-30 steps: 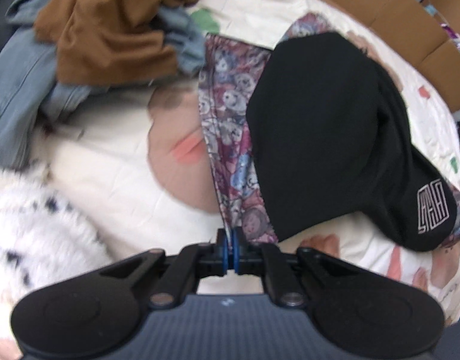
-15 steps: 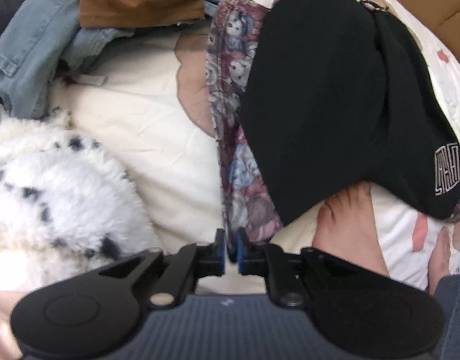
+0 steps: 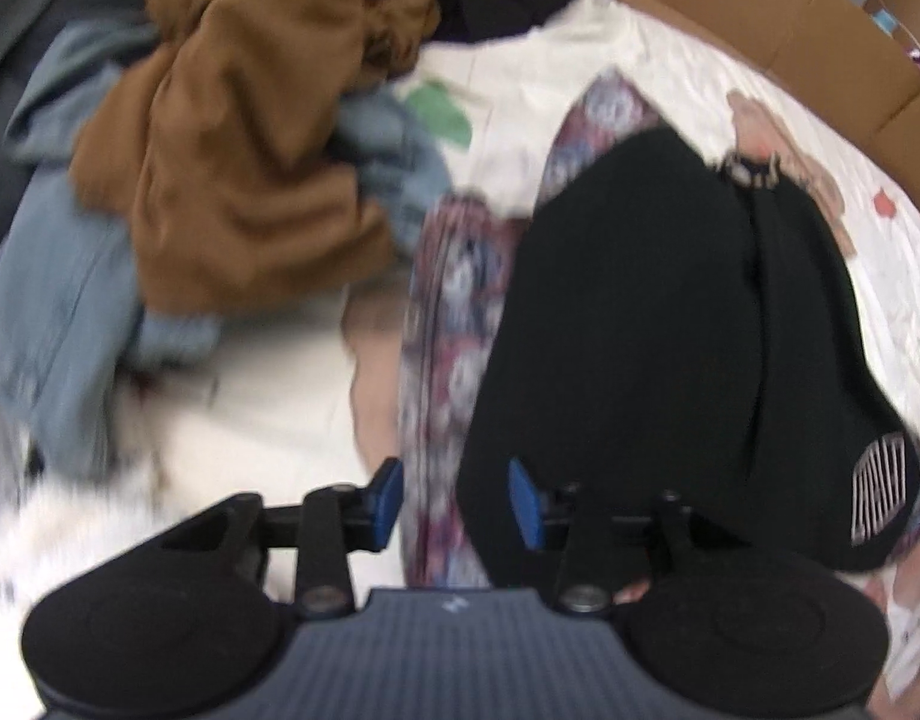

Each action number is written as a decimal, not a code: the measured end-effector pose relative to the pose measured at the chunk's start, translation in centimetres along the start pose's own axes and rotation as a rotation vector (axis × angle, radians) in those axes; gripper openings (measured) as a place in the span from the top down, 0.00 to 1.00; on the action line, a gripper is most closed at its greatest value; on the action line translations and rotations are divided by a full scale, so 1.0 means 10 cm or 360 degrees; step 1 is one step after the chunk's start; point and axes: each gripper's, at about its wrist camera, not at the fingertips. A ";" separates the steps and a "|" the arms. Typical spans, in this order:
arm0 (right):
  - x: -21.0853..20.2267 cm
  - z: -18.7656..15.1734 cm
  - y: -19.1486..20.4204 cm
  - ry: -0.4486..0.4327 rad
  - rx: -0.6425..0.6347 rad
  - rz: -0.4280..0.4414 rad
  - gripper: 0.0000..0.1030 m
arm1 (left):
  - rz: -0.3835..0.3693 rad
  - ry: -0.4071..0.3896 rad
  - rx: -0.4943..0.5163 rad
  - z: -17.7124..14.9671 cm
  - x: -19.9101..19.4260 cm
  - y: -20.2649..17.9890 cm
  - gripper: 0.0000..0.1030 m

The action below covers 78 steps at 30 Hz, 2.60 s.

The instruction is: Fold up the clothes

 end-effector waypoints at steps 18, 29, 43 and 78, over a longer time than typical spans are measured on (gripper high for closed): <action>0.66 0.50 0.32 0.0011 0.0001 0.0196 0.62 | -0.0215 -0.0358 0.0273 1.22 0.18 -0.97 0.33; 0.70 0.41 0.39 -0.0022 0.0098 0.0255 0.62 | -0.0326 -0.0260 0.0548 1.42 0.71 -1.85 0.23; 0.72 0.46 0.32 -0.0092 0.0206 0.0337 0.61 | -0.0329 -0.0211 0.0474 1.69 0.92 -2.04 0.22; 0.89 0.30 0.22 -0.0016 0.0235 0.0298 0.61 | -0.0578 -0.0085 0.0395 2.14 1.13 -1.94 0.98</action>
Point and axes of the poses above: each gripper's, at about its wrist camera, not at the fingertips, and x roughly the way its jaws point, y to its left, z to its top
